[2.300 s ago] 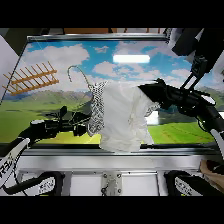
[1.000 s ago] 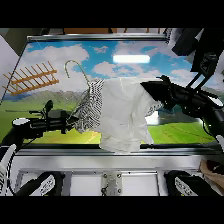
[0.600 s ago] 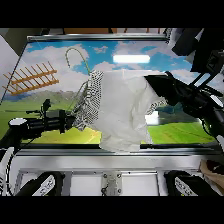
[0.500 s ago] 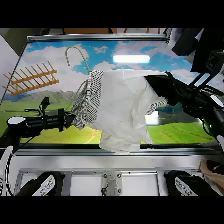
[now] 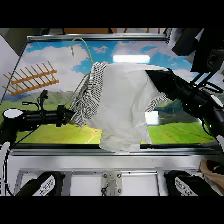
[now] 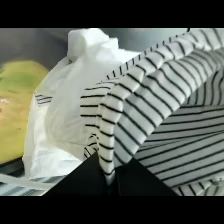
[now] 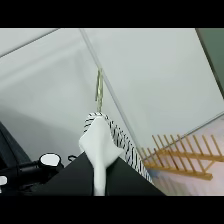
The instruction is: Fold the clothes and pants, and hang the long-sleeved shirts on hangers.
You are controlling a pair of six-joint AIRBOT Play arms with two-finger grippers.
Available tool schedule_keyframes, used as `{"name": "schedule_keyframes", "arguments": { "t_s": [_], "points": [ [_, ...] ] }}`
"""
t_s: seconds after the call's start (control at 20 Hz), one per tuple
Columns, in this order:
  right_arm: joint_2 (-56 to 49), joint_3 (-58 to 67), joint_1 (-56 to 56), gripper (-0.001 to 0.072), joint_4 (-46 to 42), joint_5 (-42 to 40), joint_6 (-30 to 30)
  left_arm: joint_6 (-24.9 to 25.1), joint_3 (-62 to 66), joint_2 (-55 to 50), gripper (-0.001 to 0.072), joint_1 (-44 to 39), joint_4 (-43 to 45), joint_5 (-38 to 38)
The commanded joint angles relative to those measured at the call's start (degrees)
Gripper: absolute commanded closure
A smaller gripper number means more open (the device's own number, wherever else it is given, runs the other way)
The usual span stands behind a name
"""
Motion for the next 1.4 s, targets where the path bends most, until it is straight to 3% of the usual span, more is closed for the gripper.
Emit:
{"name": "schedule_keyframes", "arguments": {
  "t_s": [0.0, 0.4, 0.85, 1.35],
  "points": [
    [0.0, 0.1, 0.0, 0.0704, 1.7, -0.9, 2.5, -0.9, 0.4, 0.0, 0.0696, -4.0, 1.6, 2.5],
    [0.0, 0.1, 0.0, 0.0704, 3.9, -1.9, 2.8, -1.4, 0.4, 0.0, 0.0696, -5.6, 1.2, 3.8],
    [0.0, 0.1, -0.1, 0.0704, -5.5, -2.5, 2.6, -1.3, 0.9, 0.0, 0.0696, 5.3, 1.6, -0.5],
    [0.0, 0.0, -0.1, 0.0704, -11.0, -2.2, 2.2, -2.8, 21.7, 0.0, 0.0697, 9.2, 3.6, -3.9]
  ]
}}
